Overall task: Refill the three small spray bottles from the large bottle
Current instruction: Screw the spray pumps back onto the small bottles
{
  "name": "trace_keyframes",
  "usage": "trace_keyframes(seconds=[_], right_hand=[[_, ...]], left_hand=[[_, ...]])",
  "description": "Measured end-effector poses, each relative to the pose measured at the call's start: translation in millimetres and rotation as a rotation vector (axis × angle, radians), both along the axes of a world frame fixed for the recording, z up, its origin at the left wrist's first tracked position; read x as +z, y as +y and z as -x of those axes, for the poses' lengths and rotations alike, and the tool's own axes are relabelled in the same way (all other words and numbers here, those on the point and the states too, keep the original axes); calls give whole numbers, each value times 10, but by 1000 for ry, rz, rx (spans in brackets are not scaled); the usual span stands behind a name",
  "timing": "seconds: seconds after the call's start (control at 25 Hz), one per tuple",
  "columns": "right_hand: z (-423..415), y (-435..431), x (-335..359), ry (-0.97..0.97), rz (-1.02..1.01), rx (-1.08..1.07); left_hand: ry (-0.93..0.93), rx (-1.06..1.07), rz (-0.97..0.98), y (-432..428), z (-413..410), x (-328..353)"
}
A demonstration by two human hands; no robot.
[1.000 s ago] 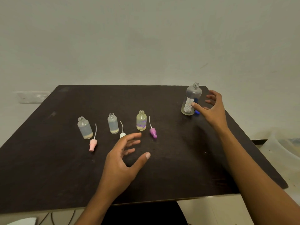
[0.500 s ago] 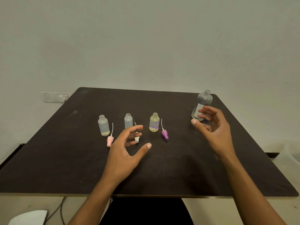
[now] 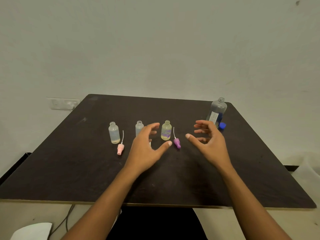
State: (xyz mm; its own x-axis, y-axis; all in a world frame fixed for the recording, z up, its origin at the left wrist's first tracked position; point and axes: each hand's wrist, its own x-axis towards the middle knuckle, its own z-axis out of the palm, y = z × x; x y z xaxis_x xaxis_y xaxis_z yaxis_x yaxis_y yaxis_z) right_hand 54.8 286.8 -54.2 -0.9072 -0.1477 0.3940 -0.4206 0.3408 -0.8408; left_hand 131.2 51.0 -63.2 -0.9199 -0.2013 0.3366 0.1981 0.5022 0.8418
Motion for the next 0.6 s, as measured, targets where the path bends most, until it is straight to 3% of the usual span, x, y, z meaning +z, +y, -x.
trace_keyframes(seconds=[0.28, 0.6], right_hand=[[266, -300, -346, 36, -361, -119], [400, -466, -489, 66, -592, -133]], left_hand=[[-156, 89, 205, 95, 746, -39], [-178, 148, 233, 144, 992, -175]])
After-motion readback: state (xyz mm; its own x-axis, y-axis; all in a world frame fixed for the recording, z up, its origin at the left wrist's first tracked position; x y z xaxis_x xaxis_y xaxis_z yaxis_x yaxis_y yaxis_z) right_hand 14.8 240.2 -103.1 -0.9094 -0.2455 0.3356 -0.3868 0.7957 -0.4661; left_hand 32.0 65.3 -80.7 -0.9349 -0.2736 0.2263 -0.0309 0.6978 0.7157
